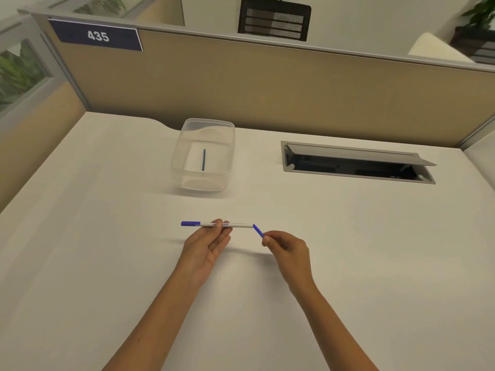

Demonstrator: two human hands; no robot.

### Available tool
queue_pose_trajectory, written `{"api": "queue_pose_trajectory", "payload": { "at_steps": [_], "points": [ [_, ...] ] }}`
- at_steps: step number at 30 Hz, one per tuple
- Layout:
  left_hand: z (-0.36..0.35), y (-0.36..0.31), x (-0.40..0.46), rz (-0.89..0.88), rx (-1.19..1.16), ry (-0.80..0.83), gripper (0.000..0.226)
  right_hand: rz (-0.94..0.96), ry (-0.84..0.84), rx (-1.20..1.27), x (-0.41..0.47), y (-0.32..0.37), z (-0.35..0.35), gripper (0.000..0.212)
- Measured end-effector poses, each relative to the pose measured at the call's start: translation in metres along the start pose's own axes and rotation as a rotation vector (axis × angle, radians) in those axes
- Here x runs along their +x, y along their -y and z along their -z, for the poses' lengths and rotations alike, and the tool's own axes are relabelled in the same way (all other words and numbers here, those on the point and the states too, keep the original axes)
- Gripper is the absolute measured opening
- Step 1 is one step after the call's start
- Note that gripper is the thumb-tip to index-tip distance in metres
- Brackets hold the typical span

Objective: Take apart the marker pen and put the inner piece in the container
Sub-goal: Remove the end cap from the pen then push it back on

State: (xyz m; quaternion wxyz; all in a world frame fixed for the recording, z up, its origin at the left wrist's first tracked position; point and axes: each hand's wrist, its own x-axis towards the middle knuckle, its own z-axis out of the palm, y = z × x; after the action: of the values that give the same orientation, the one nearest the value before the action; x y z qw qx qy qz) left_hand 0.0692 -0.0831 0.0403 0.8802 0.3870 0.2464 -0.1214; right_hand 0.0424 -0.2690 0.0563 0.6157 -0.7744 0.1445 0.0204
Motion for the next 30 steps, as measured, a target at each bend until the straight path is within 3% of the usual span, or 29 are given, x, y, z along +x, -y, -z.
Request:
{"api": "queue_pose_trajectory", "payload": {
  "at_steps": [4,9,14,16,19,22,30],
  "points": [
    [-0.002,-0.003,-0.004,-0.025,0.043,0.008,0.014,0.104,-0.031,-0.137,0.000,0.003,0.006,0.010],
    [-0.007,-0.006,-0.011,-0.059,0.090,0.016,0.013,0.425,-0.091,-0.452,0.000,0.009,0.013,0.010],
    [-0.017,-0.006,-0.021,-0.090,0.124,0.069,0.013,0.592,-0.124,-0.475,-0.001,0.023,0.016,0.013],
    [-0.022,-0.006,-0.024,-0.104,0.126,0.086,0.015,0.542,-0.082,-0.393,-0.004,0.029,0.017,0.012],
    [-0.027,-0.009,-0.029,-0.135,0.115,0.097,0.015,0.259,-0.038,-0.136,-0.007,0.039,0.021,0.007],
    [-0.029,-0.012,-0.033,-0.159,0.122,0.126,0.013,0.032,0.038,-0.009,-0.008,0.044,0.027,0.028],
    [-0.036,-0.014,-0.047,-0.160,0.131,0.178,0.015,-0.037,0.152,0.088,-0.017,0.056,0.035,0.028]
  ]
}}
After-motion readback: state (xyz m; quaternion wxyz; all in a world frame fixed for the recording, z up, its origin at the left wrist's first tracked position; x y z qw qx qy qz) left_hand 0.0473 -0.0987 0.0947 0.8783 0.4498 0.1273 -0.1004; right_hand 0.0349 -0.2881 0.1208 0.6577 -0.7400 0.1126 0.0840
